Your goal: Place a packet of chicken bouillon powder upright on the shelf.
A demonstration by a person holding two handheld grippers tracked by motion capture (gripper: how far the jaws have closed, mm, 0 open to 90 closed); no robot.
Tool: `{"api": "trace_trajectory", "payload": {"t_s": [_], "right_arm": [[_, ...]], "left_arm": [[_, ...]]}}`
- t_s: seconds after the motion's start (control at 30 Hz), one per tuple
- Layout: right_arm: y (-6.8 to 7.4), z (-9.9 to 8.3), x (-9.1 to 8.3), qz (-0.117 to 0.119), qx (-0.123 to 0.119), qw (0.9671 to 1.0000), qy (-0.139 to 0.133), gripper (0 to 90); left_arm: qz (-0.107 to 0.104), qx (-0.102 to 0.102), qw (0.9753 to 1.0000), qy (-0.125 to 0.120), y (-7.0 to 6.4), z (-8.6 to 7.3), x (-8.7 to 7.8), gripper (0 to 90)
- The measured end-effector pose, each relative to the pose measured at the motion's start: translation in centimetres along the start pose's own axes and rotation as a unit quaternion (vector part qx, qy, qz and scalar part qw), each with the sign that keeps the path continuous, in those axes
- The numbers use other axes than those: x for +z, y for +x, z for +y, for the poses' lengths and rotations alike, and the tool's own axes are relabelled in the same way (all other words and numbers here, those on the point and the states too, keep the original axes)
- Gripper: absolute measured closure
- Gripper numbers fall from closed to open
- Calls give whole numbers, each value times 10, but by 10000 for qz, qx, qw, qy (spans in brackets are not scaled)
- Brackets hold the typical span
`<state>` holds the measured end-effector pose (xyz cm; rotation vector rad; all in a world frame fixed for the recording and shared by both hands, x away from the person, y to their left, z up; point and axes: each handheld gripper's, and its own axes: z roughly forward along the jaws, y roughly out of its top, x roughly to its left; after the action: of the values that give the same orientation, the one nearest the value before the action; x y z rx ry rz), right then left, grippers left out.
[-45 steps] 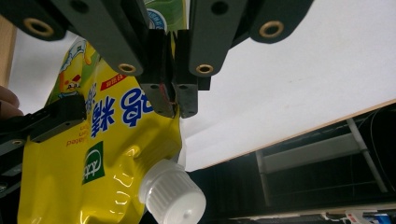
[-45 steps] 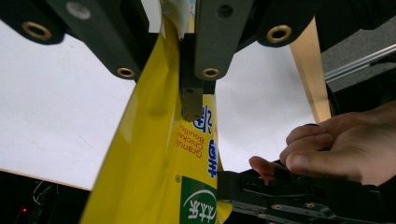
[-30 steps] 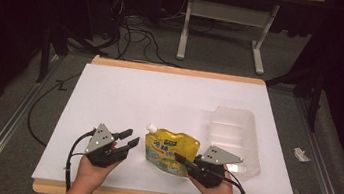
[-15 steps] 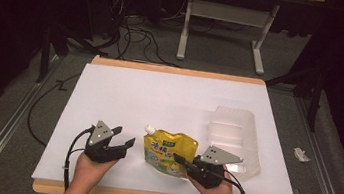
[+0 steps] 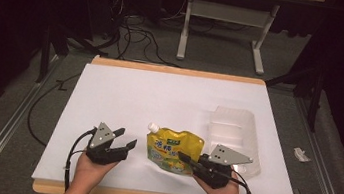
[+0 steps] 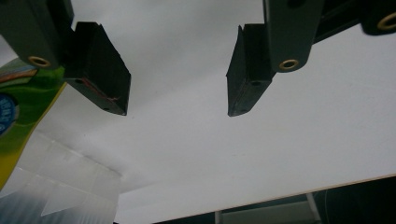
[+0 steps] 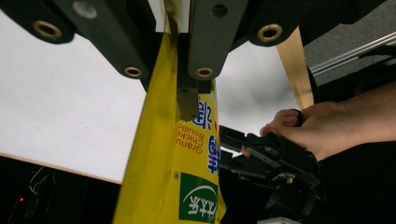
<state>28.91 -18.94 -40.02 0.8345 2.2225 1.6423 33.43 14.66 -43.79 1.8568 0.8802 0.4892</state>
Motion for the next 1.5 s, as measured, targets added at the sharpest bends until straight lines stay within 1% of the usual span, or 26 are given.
{"api": "trace_trajectory", "payload": {"t_s": [0.1, 0.17, 0.2, 0.27, 0.37, 0.43, 0.57, 0.63, 0.67, 0.8, 0.87, 1.13, 1.27, 1.4, 1.47, 1.5], "right_arm": [[0, 3, -5, -26, -65, 10000, -34, 900], [-1, 4, -7, -34, -109, 9999, -50, 900], [-1, 5, -8, -40, -95, 9999, -47, 900], [-2, 6, -10, -43, -74, 10000, -43, 900], [-4, 8, -13, -36, -132, 9999, -79, 900], [-6, 10, -15, -39, -102, 9999, -94, 900], [-10, 14, -21, -24, -126, 9998, -178, 900], [-11, 16, -24, -16, -103, 9997, -224, 900], [-12, 17, -26, -21, -114, 9996, -258, 900], [-16, 21, -34, -39, -115, 9993, -363, 900], [-19, 24, -38, -56, -121, 9991, -402, 900], [-29, 31, -54, -167, -124, 9983, -549, 900], [-36, 34, -63, -272, -142, 9976, -617, 900], [-46, 35, -73, -412, -124, 9966, -702, 900], [-51, 35, -77, -490, -115, 9960, -734, 900], [-53, 35, -79, -515, -74, 9960, -729, 900]], "left_arm": [[6, 53, 10000, 55, -1, -2, 1, 418], [14, 134, 9999, 101, -2, -3, 1, 429], [30, 165, 9998, 117, -2, -3, 2, 434], [21, 216, 9997, 112, -3, -3, 2, 447], [14, 291, 9995, 131, -3, -3, 2, 463], [53, 345, 9993, 98, -3, -3, 2, 461], [50, 255, 9996, 108, -1, -3, 1, 450], [84, 167, 9996, 195, -1, -3, 2, 404], [58, 102, 9996, 266, 0, -3, 3, 390], [88, -16, 9991, 409, 3, -2, 4, 370], [84, -5, 9990, 437, 3, -2, 5, 353], [117, 66, 9991, 402, 2, -3, 6, 291], [85, 74, 9992, 389, 3, -3, 5, 262], [141, 123, 9990, 418, 4, -3, 6, 243], [156, 111, 9990, 402, 4, -3, 6, 242], [167, 119, 9990, 400, 4, -3, 6, 241]]}}
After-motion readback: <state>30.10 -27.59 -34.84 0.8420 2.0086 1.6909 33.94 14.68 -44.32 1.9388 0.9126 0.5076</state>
